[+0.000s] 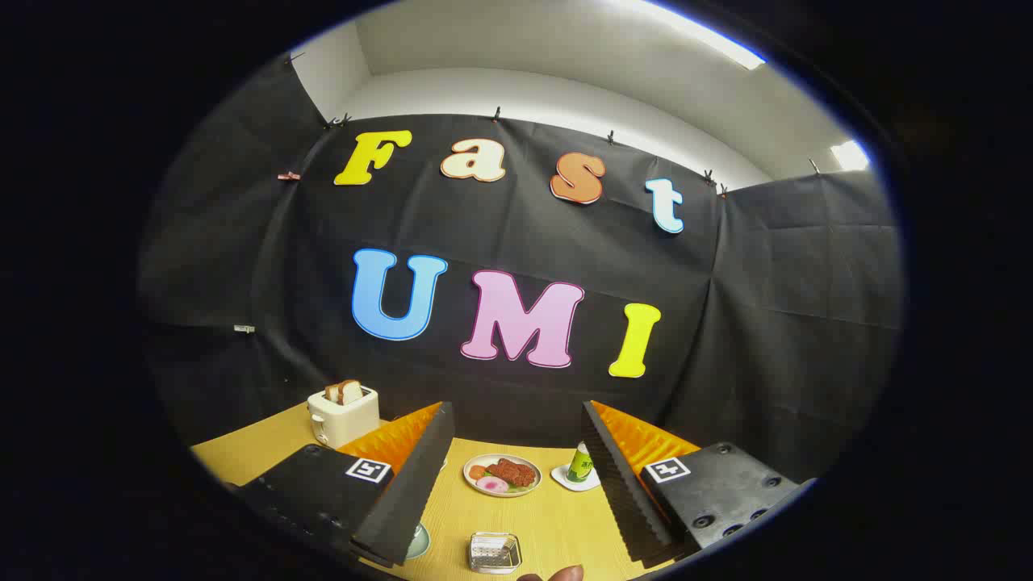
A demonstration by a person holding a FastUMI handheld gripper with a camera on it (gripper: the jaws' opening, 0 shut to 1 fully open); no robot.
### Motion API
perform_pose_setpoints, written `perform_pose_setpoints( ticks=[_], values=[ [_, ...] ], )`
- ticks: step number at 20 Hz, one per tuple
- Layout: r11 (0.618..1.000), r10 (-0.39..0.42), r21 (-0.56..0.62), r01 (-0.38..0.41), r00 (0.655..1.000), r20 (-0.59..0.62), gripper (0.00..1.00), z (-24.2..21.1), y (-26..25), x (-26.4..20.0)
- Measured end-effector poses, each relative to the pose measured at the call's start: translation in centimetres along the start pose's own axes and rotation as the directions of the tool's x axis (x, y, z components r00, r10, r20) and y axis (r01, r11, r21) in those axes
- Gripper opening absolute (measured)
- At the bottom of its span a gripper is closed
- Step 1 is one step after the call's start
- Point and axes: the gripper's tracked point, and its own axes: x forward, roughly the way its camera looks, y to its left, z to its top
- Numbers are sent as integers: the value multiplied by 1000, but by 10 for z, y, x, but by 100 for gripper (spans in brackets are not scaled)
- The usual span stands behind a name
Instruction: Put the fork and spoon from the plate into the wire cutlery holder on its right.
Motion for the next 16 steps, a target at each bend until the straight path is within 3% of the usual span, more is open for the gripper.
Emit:
perform_pose_setpoints(
  ticks=[16],
  values=[
    [1000,10,6,-10,1000,-1,98,-1,3,12]
  ],
)
